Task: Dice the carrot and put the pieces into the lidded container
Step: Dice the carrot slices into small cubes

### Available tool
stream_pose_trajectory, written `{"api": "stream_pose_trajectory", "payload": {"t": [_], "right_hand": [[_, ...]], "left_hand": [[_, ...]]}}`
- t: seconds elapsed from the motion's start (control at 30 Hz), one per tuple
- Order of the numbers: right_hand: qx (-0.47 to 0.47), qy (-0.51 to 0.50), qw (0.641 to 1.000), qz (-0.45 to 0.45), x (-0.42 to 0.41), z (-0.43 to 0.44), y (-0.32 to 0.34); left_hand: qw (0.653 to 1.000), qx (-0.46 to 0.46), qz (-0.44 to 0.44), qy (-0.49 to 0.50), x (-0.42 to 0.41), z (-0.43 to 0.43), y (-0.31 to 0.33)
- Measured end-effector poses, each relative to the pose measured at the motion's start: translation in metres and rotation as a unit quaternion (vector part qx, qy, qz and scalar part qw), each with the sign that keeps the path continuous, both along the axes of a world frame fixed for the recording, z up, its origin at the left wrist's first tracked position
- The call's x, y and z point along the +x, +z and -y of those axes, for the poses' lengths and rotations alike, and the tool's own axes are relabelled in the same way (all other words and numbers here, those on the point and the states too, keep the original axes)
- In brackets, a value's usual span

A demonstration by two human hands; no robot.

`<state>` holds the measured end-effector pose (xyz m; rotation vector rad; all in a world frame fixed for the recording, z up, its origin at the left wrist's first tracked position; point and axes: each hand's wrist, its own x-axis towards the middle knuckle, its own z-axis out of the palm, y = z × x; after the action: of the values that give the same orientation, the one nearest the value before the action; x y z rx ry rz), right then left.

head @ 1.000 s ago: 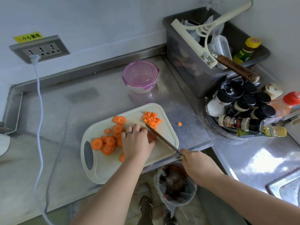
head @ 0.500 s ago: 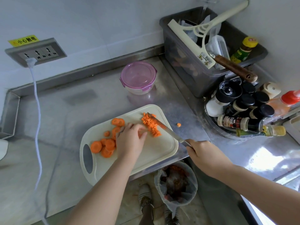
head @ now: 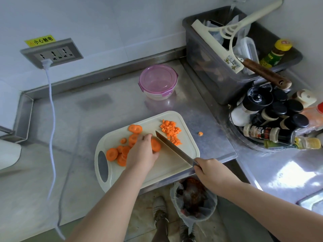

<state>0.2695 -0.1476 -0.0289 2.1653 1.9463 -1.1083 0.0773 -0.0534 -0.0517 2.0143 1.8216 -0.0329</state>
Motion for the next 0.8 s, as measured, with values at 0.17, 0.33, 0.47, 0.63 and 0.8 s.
{"api": "stream_pose_trajectory", "payload": {"t": [0.17,0.33,0.47,0.63,0.8], "right_hand": [[0.004,-0.009,1.0,-0.009,-0.015,-0.005,-0.007],[-0.004,-0.015,1.0,-0.014,-0.015,0.0,-0.008],[0.001,-0.014,1.0,-0.014,-0.015,0.004,-0.009],[0.014,-0.011,1.0,0.0,-0.015,0.007,-0.012],[0.02,-0.002,1.0,0.017,-0.017,0.009,-0.013]], "left_hand": [[1.0,0.018,0.003,0.008,0.009,-0.001,-0.003],[0.997,0.038,0.052,0.03,0.015,0.014,-0.005],[0.988,0.037,0.126,0.078,0.02,0.024,-0.01],[0.958,-0.014,0.228,0.174,0.01,0.023,-0.01],[0.937,-0.041,0.253,0.238,0.001,0.021,-0.013]]}}
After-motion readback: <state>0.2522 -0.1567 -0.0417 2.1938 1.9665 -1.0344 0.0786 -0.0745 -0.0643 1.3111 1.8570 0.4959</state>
